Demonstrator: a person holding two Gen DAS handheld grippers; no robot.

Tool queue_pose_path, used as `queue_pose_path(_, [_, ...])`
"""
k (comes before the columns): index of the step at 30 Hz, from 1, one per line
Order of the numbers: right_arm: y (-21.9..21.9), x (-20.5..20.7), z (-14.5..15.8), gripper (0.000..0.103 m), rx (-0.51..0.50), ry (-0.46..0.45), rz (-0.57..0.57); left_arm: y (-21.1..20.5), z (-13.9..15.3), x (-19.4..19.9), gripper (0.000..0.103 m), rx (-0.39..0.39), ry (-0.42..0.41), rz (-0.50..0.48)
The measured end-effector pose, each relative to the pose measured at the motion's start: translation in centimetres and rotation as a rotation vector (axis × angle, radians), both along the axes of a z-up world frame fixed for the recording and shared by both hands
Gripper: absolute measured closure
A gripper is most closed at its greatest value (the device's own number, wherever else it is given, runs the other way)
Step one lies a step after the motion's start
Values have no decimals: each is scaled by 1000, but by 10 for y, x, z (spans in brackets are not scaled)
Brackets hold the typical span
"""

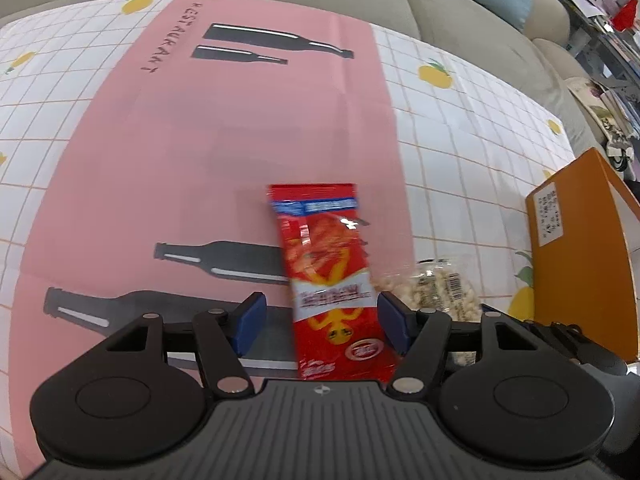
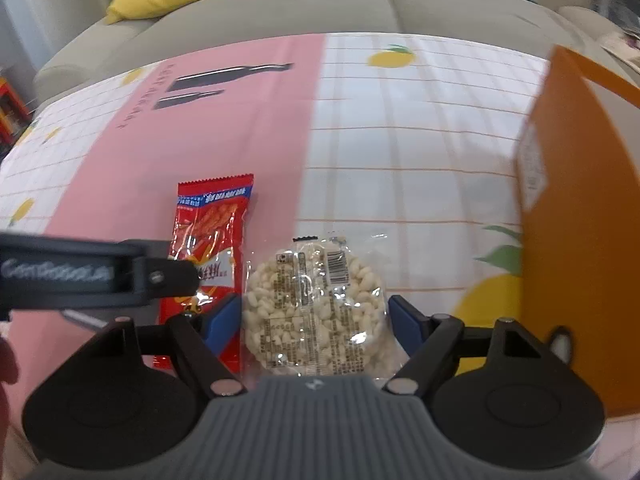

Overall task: Organize snacks
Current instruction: 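Grasp the red spicy-strip packet with the left tool while the right grasps the clear rice-cracker packet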

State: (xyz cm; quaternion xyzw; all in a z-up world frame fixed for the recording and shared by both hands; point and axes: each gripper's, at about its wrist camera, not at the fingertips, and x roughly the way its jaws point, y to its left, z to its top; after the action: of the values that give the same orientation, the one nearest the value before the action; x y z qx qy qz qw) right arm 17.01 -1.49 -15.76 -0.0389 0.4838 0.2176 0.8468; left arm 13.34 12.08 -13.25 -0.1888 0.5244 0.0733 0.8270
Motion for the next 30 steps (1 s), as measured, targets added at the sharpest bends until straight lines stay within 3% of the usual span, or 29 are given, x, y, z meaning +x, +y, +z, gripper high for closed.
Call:
queue_pose_path(5, [16,-8,1,25,-2,-16,63,5,-3,0,28,17,24,17])
queue_pose_path(9, [7,-4,1,25,-63,-36,33,0,-5,6,27,8,22,27])
queue_pose_path(14, [-9,5,2,25,-57,-22,6,-13,-12,14,24,82,49,55])
queue_pose_path(21, [-3,1,2,16,-70,-42,69,-29,-17,19,23,220,50,5])
queue_pose_path(30, [-6,1,-6,25,-84,-37,53,-26,-14,11,49,239,13,-26])
